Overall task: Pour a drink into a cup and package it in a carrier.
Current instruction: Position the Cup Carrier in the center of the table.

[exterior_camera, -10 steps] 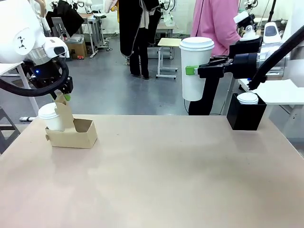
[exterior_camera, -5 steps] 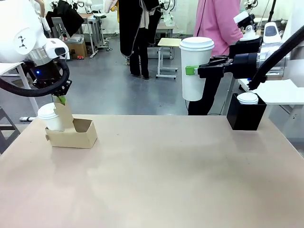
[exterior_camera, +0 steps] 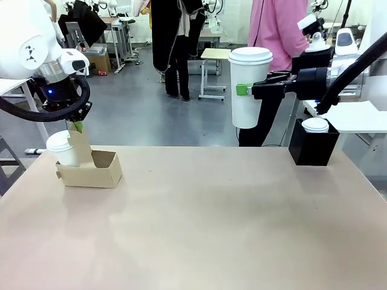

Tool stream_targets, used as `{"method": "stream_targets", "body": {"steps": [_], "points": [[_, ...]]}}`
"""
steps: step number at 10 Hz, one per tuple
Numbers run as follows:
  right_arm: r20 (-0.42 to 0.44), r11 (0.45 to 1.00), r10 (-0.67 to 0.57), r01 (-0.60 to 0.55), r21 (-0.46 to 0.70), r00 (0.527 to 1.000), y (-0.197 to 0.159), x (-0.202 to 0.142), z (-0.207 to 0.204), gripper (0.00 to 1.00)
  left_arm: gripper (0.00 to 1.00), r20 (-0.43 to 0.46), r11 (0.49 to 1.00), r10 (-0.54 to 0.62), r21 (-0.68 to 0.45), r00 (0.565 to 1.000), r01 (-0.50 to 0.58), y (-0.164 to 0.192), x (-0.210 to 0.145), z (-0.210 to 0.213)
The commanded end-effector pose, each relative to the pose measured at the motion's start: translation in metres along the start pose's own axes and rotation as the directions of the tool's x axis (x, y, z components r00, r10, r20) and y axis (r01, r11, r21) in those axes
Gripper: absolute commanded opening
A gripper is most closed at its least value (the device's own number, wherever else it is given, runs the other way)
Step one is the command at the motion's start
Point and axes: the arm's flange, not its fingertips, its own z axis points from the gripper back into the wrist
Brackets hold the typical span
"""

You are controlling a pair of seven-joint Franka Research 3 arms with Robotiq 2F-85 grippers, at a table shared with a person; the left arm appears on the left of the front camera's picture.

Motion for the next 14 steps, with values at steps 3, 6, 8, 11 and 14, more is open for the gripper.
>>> {"method": "stream_targets", "body": {"steps": [3, 6, 8, 11, 14], "points": [[0.012, 1.0, -0.003, 0.003, 0.002, 1.0, 0.0, 0.006, -0.003, 0.8, 0.02, 0.04, 0.993, 0.114, 0.028, 0.993, -0.116, -0.023, -0.008, 0.06], [0.012, 1.0, -0.003, 0.003, 0.002, 1.0, 0.0, 0.006, -0.003, 0.8, 0.02, 0.02, 0.99, 0.14, -0.018, 0.99, -0.14, -0.084, -0.04, 0.126], [0.012, 1.0, -0.003, 0.003, 0.002, 1.0, 0.0, 0.006, -0.003, 0.8, 0.02, 0.036, 0.992, 0.115, -0.053, 0.993, -0.113, -0.141, -0.065, 0.149], [0.012, 1.0, -0.003, 0.003, 0.002, 1.0, 0.0, 0.006, -0.003, 0.8, 0.02, 0.062, 0.993, 0.104, -0.071, 0.993, -0.099, -0.226, -0.099, 0.143], [0.012, 1.0, -0.003, 0.003, 0.002, 1.0, 0.0, 0.006, -0.003, 0.8, 0.02, 0.029, 0.996, 0.059, -0.066, 0.998, -0.057, -0.291, -0.114, 0.118]]}}
